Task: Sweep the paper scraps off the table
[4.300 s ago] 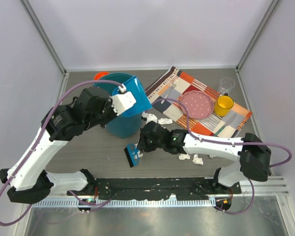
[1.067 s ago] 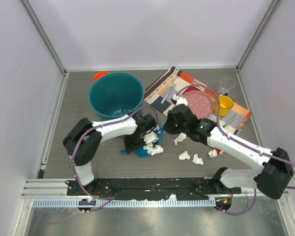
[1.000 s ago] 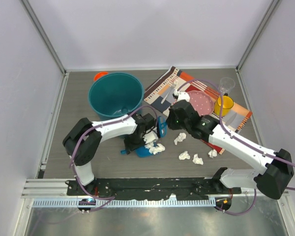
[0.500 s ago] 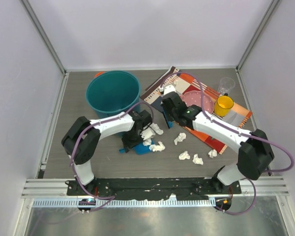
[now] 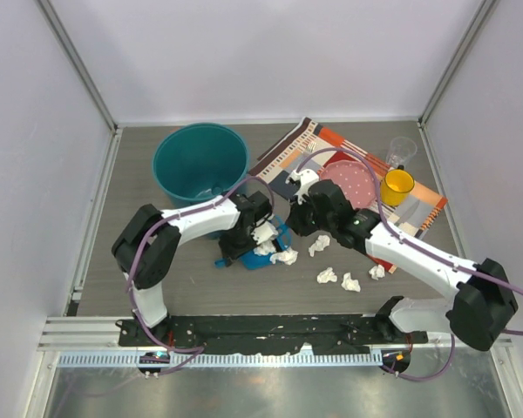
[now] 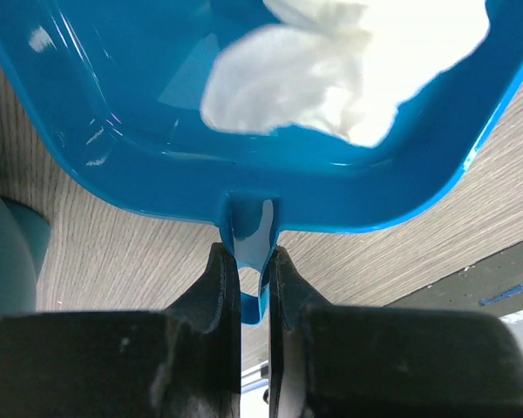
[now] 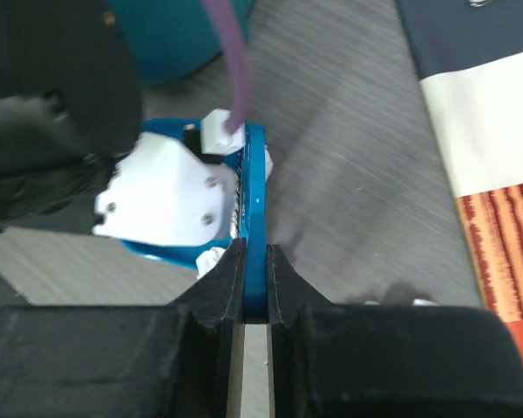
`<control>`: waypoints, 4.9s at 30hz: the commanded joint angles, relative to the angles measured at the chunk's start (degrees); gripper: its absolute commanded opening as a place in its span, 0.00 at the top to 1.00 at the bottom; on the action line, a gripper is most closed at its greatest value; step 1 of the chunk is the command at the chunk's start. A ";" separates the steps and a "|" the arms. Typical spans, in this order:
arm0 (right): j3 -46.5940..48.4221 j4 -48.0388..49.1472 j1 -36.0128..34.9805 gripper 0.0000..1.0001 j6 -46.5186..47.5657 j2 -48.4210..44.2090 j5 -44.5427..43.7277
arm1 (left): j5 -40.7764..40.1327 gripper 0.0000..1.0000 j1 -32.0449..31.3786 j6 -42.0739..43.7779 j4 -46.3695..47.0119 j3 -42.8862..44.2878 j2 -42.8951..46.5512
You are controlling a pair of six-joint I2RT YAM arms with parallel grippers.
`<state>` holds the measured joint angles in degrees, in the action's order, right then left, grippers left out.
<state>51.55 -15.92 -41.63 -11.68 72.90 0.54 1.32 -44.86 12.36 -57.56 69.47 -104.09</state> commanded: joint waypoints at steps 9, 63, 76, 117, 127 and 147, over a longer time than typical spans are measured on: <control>-1.65 5.84 0.05 0.99 -12.05 -4.70 7.04 | 2.01 1.00 0.39 -0.32 1.75 2.60 0.12; 9.80 -22.84 0.67 0.99 -14.51 -28.61 -31.30 | -7.80 1.00 10.93 3.98 -25.50 62.18 9.08; 8.83 -19.85 0.67 0.99 -13.54 -26.41 -27.08 | -52.02 1.00 12.78 40.71 16.24 26.16 27.62; 6.55 -32.07 0.76 0.99 -16.01 -11.91 -34.02 | -11.00 1.00 0.94 10.06 -27.16 36.74 23.67; 1.10 -24.78 3.13 0.99 -13.98 -13.93 -29.11 | 3.86 1.00 -11.54 7.50 -26.46 12.55 23.68; -0.13 -20.73 3.48 0.99 -11.52 -9.62 -22.96 | -7.21 1.00 -15.17 5.83 -13.20 0.93 -1.46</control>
<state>51.46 -39.35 -38.33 -23.83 63.22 -24.45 -2.85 -61.54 19.55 -73.06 67.61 -103.74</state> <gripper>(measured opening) 0.142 0.110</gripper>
